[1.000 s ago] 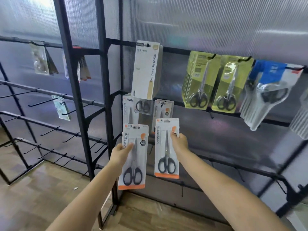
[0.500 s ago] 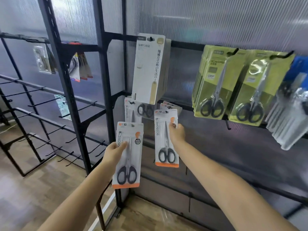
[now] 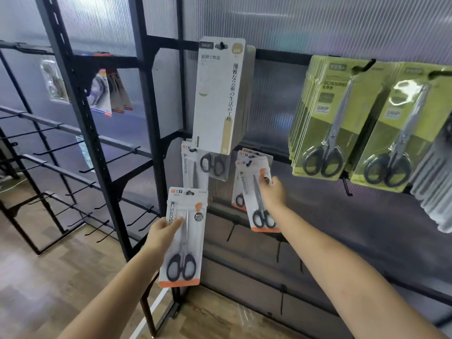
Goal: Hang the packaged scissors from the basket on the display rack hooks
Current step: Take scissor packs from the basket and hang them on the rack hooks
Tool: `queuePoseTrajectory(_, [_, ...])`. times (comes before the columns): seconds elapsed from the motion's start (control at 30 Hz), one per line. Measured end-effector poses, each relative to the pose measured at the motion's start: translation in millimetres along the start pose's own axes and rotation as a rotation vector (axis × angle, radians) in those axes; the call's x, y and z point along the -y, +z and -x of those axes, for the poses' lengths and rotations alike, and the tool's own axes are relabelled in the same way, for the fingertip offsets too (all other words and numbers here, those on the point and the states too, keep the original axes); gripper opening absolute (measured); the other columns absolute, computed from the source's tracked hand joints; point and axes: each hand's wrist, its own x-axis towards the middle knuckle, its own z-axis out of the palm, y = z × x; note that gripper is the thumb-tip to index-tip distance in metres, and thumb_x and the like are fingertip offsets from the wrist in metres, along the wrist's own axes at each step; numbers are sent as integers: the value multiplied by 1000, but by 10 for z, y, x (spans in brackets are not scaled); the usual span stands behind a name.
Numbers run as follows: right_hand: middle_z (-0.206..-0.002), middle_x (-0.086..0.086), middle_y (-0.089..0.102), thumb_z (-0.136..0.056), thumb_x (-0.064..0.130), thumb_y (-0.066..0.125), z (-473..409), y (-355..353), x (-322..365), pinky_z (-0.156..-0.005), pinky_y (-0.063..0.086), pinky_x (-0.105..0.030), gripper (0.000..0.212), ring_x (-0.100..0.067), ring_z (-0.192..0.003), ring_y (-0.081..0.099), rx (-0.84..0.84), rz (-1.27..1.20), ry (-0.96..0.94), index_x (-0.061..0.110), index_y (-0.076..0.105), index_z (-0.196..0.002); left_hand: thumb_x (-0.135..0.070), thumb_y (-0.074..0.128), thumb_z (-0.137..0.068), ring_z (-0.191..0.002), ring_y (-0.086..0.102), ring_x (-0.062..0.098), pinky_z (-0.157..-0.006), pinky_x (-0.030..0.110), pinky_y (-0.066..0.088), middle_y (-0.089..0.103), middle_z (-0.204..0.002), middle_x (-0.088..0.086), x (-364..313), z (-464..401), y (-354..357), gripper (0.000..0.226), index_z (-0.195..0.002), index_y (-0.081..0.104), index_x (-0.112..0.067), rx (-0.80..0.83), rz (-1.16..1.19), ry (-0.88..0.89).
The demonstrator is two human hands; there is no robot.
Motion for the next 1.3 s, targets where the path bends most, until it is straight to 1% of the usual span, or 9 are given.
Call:
queuePoseTrajectory(0.17, [-81, -7, 55, -96, 55, 28, -153, 94, -10, -66, 38, -31, 51, -26, -77, 54, 41, 77, 69, 9, 51, -98, -21, 56, -94, -70, 59, 19, -56, 28, 43, 62, -81, 6, -19, -6, 31, 14, -82, 54, -13, -6, 16, 0])
queuePoseTrajectory(0.37, [-92, -10, 60, -100, 44, 31, -246, 108, -46, -54, 34, -25, 48, -23, -76, 55, 135, 184, 36, 6, 58, -107, -23, 56, -93, -73, 59, 19, -57, 28, 43, 62, -85, 6, -17, -25, 98, 12, -85, 55, -14, 21, 13, -6])
queuePoseTrajectory(0.57, [-132, -15, 45, -93, 27, 55, -26, 6, -128, -93, 43, -35, 44, -29, -117, 50, -23, 213, -143, 4, 41, -128, -24, 57, -93, -77, 62, 21, -60, 29, 48, 65, -87, 8, -4, -27, 196, 16, -96, 58, -9, 114, -33, -17])
queuePoseTrajectory(0.73, [-113, -2, 53, -96, 31, 50, 404, -226, 68, -78, 44, -19, 40, -12, -99, 52, 252, 188, -295, 9, 46, -128, -21, 59, -92, -74, 62, 18, -61, 28, 49, 64, -83, 6, -26, 26, 403, 11, -87, 59, -11, 207, -52, 17])
queuePoseTrajectory(0.83, [-104, 1, 55, -95, 31, 51, 548, -263, 99, -77, 42, -21, 34, -10, -93, 53, 364, 222, -292, 9, 52, -121, -19, 58, -93, -66, 57, 10, -51, 16, 45, 61, -73, -1, -21, 122, 563, 14, -79, 57, -14, 262, -65, 61])
queuePoseTrajectory(0.93, [-95, -1, 58, -96, 24, 52, 619, -293, 27, -70, 42, -23, 19, -13, -86, 53, 344, 246, -307, 9, 58, -106, -19, 57, -93, -66, 57, 9, -46, 11, 44, 61, -73, -2, 0, 197, 676, 12, -83, 58, -12, 315, -69, 73])
queuePoseTrajectory(1.1, [-72, 6, 51, -97, 21, 48, 712, -426, -6, -53, 32, -13, 14, -7, -63, 43, 330, 224, -326, 14, 50, -85, -25, 63, -89, -76, 60, 18, -68, 27, 48, 65, -84, 5, 99, 205, 708, 18, -90, 60, -8, 376, -68, 45])
queuePoseTrajectory(1.2, [-77, 2, 57, -97, 20, 49, 718, -484, 45, -63, 42, -19, 14, -10, -67, 50, 290, 132, -338, 18, 50, -83, -27, 67, -86, -75, 61, 22, -72, 37, 49, 64, -81, 8, 189, 218, 672, 22, -83, 56, -8, 409, -67, 17])
queuePoseTrajectory(1.3, [-83, -4, 60, -96, 19, 49, 687, -514, 101, -65, 43, -28, 13, -13, -73, 52, 243, 66, -365, 18, 52, -84, -24, 69, -84, -61, 57, 15, -66, 32, 48, 59, -64, -1, 301, 222, 637, 24, -74, 52, -10, 407, -78, 17])
